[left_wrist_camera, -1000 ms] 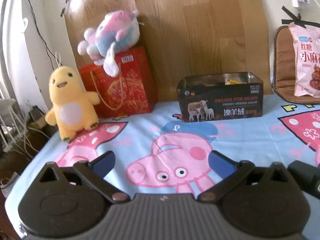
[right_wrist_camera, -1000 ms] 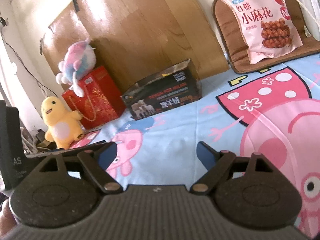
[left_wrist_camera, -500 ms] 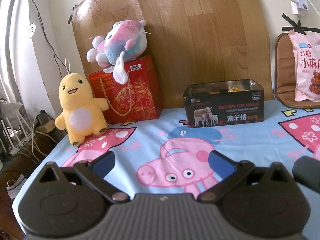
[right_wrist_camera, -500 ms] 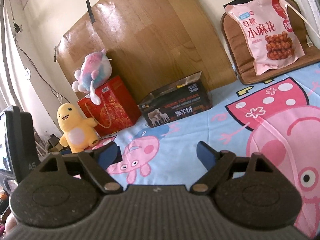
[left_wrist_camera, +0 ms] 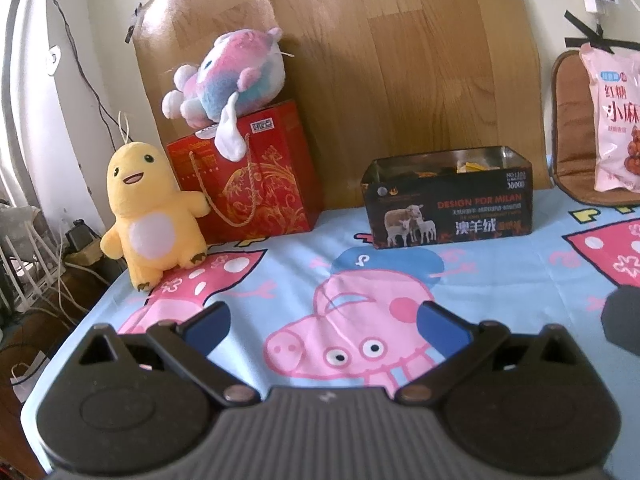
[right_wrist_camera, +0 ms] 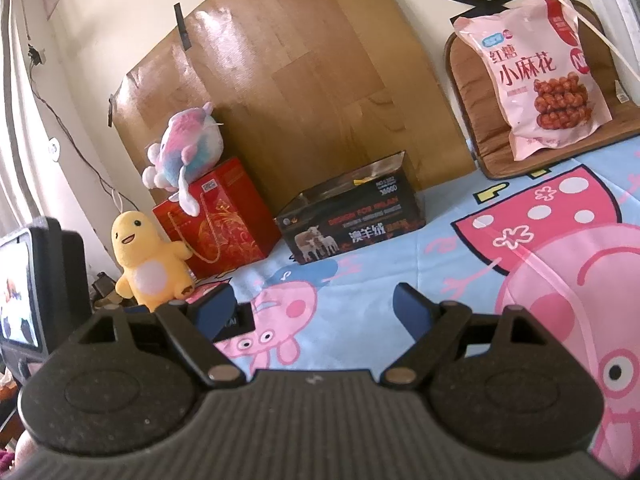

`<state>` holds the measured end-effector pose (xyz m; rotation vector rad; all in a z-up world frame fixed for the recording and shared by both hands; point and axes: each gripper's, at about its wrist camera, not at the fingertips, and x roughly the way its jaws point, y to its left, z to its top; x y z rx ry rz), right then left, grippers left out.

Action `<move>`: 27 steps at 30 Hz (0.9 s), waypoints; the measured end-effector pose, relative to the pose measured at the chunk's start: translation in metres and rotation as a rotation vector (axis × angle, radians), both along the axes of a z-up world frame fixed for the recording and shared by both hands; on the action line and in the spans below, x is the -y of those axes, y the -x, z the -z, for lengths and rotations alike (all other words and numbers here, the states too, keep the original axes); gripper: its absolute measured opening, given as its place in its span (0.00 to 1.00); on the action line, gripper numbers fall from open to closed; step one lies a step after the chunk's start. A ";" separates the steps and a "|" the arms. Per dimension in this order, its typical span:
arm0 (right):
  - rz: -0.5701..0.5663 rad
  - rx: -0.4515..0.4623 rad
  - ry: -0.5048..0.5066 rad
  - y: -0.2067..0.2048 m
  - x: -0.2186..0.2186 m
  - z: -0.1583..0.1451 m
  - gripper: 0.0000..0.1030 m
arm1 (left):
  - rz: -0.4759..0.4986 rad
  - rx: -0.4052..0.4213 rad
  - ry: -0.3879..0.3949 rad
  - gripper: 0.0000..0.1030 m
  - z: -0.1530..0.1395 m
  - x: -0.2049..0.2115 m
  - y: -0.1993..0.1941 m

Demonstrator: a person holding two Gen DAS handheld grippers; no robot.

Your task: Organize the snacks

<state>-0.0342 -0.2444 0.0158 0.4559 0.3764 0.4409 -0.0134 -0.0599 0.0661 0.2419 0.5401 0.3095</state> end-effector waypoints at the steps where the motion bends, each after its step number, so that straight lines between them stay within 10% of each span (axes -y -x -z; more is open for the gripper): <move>1: 0.000 -0.001 0.000 -0.002 0.000 0.001 0.86 | 0.000 -0.003 -0.002 1.00 0.001 0.000 -0.002; 27: 0.033 -0.047 0.039 -0.032 0.010 0.027 0.86 | 0.062 -0.114 0.019 1.00 0.035 0.022 -0.048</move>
